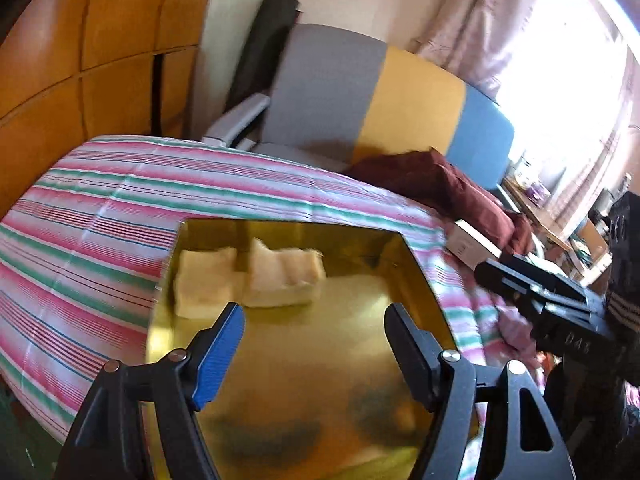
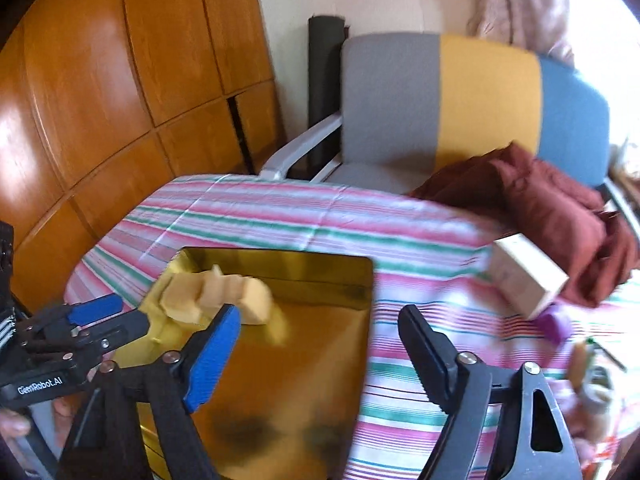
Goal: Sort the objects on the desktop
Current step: 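Move both open tools back from the tray toward the items on the bed, then grasp a yellow sponge with the right tool while the left tool grasps the white sock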
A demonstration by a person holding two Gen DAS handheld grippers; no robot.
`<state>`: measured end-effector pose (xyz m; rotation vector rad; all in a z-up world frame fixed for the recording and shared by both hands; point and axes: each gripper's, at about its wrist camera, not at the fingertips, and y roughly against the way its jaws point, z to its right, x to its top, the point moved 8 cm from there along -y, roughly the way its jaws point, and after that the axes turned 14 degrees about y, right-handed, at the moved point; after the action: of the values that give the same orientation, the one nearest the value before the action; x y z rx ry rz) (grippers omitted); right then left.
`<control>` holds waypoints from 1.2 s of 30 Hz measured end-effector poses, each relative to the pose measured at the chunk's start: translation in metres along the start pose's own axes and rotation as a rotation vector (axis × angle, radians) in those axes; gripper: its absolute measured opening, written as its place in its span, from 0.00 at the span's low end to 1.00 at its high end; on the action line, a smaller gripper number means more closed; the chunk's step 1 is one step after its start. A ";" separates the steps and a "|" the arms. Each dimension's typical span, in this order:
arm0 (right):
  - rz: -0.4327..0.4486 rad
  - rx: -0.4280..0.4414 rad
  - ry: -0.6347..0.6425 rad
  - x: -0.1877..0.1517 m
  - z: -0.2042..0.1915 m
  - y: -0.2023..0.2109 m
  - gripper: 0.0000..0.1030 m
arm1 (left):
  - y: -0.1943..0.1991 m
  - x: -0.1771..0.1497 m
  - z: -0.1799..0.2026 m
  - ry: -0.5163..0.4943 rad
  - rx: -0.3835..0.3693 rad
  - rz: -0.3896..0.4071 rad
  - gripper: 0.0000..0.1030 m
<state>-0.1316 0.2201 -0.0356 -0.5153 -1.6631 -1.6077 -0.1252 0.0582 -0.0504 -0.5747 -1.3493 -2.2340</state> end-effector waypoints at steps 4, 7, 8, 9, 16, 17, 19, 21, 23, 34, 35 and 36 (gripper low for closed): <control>-0.004 -0.060 -0.044 -0.012 0.033 0.027 0.88 | 0.001 -0.018 0.027 -0.046 -0.045 -0.033 0.71; -0.026 -0.082 -0.097 -0.027 0.061 0.046 0.88 | -0.001 -0.029 0.049 -0.088 -0.072 -0.060 0.71; -0.031 -0.088 -0.107 -0.031 0.066 0.051 0.88 | -0.002 -0.032 0.056 -0.104 -0.072 -0.059 0.71; -0.037 -0.098 -0.121 -0.037 0.076 0.057 0.88 | -0.003 -0.035 0.061 -0.120 -0.075 -0.063 0.71; -0.102 -0.211 -0.212 -0.084 0.139 0.100 0.88 | -0.014 -0.064 0.106 -0.220 -0.115 -0.135 0.71; -0.112 -0.228 -0.231 -0.092 0.150 0.108 0.88 | -0.015 -0.068 0.111 -0.232 -0.120 -0.145 0.71; -0.142 -0.265 -0.276 -0.110 0.171 0.124 0.88 | -0.019 -0.076 0.123 -0.257 -0.135 -0.164 0.71; -0.166 -0.299 -0.322 -0.126 0.192 0.139 0.88 | -0.022 -0.083 0.134 -0.277 -0.147 -0.184 0.71; -0.194 -0.332 -0.381 -0.147 0.215 0.155 0.88 | -0.026 -0.091 0.146 -0.299 -0.159 -0.205 0.71; -0.305 -0.363 -0.646 -0.231 0.271 0.186 0.88 | -0.044 -0.123 0.201 -0.406 -0.206 -0.285 0.71; -0.307 -0.357 -0.654 -0.233 0.272 0.185 0.88 | -0.046 -0.125 0.207 -0.418 -0.209 -0.289 0.71; -0.307 -0.351 -0.662 -0.234 0.272 0.184 0.88 | -0.047 -0.127 0.211 -0.427 -0.212 -0.292 0.71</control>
<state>0.0885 0.5568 -0.0669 -1.1079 -2.0053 -2.1253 -0.0267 0.2887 -0.0650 -1.0362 -1.4822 -2.6150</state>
